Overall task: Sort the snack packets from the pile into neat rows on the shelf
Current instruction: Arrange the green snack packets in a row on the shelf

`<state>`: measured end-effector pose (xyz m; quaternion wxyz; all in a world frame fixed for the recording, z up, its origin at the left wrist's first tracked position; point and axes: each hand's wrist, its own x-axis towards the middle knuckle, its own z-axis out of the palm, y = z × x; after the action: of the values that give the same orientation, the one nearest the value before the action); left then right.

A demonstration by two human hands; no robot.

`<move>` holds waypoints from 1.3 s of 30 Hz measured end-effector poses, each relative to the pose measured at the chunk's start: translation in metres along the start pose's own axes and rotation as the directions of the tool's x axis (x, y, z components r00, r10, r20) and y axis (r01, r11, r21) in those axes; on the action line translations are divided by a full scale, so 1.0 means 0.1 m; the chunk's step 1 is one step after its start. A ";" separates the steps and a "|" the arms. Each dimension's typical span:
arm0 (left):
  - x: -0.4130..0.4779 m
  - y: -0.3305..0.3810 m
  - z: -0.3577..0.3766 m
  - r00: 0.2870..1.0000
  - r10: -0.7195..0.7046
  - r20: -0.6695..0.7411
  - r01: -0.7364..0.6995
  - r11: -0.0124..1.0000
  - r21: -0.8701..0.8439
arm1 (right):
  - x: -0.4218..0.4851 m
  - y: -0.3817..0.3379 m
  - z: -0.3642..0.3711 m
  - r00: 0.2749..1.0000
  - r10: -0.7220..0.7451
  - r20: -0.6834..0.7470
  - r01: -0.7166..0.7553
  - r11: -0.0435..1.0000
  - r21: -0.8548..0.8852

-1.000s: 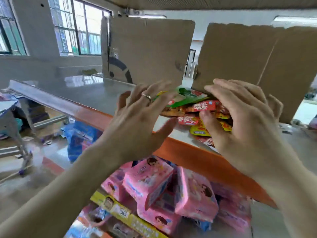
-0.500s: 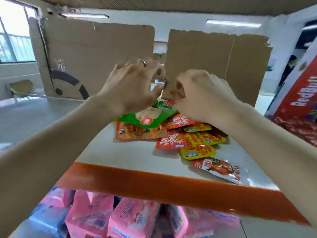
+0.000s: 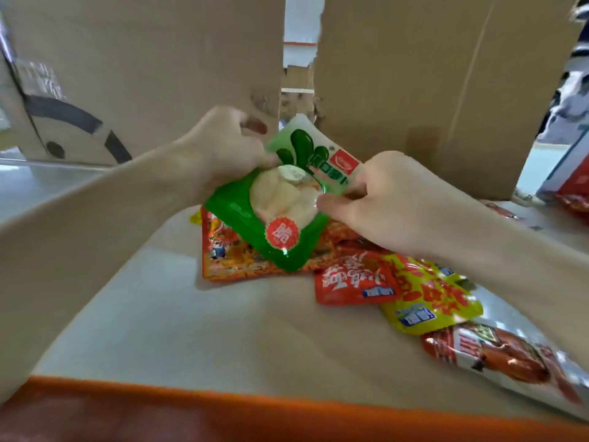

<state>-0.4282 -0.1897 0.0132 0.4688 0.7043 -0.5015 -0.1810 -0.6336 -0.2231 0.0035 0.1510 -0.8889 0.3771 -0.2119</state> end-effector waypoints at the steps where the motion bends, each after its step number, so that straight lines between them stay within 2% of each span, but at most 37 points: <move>1: 0.00 0.03 -0.03 1.000 -0.011 -0.007 0.010 0.991 -0.135 | 0.00 0.01 -0.02 1.000 0.002 -0.025 -0.001 1.000 0.018; 3: -0.02 0.10 -0.09 0.999 0.004 -0.032 -0.016 0.918 -0.397 | 0.01 0.02 -0.08 0.995 0.026 -0.101 -0.024 1.000 0.020; 5: -0.06 0.14 -0.13 0.997 0.028 -0.066 -0.061 0.821 -0.567 | 0.00 0.03 -0.11 0.988 0.064 -0.138 -0.061 0.998 0.026; 8: -0.15 0.20 -0.12 0.992 0.090 -0.088 -0.126 0.759 -0.639 | -0.01 0.03 -0.09 0.988 0.076 -0.132 -0.067 0.995 0.070; 13: -0.27 0.25 -0.06 0.989 0.144 -0.040 -0.130 0.692 -0.710 | 0.00 0.05 -0.11 0.991 -0.024 -0.132 0.057 0.967 0.248; 16: -0.30 0.28 -0.06 0.982 0.186 0.029 -0.107 0.677 -0.728 | 0.01 0.07 -0.14 0.978 -0.108 -0.177 0.153 0.952 0.265; 21: -0.32 0.30 -0.03 0.983 0.182 -0.032 -0.166 0.796 -0.583 | 0.04 0.13 -0.18 0.966 -0.147 -0.213 0.205 0.936 0.285; 24: -0.33 0.32 -0.04 0.977 0.184 -0.112 -0.215 0.829 -0.516 | 0.01 0.13 -0.24 0.983 -0.118 -0.137 0.162 0.914 0.373; 27: -0.37 0.36 -0.07 0.976 0.169 -0.140 -0.219 0.812 -0.541 | -0.03 0.11 -0.27 0.992 -0.109 -0.056 0.122 0.899 0.420; 32: -0.52 0.44 -0.08 0.989 0.146 -0.014 -0.125 0.785 -0.606 | -0.23 0.10 -0.37 0.979 -0.203 0.000 0.185 0.894 0.407; 36: -0.72 0.59 0.04 0.979 0.192 0.063 -0.105 0.748 -0.655 | -0.54 0.20 -0.49 0.979 -0.195 -0.067 0.205 0.899 0.387; 39: -0.92 0.77 0.24 0.958 0.273 0.087 -0.155 0.750 -0.642 | -0.86 0.37 -0.62 0.979 -0.160 -0.127 0.198 0.892 0.407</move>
<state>-0.5267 -0.1257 0.0462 0.6487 0.4259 -0.5286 -0.3440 -0.7404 -0.1912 0.0192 0.2999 -0.8565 0.2460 -0.3406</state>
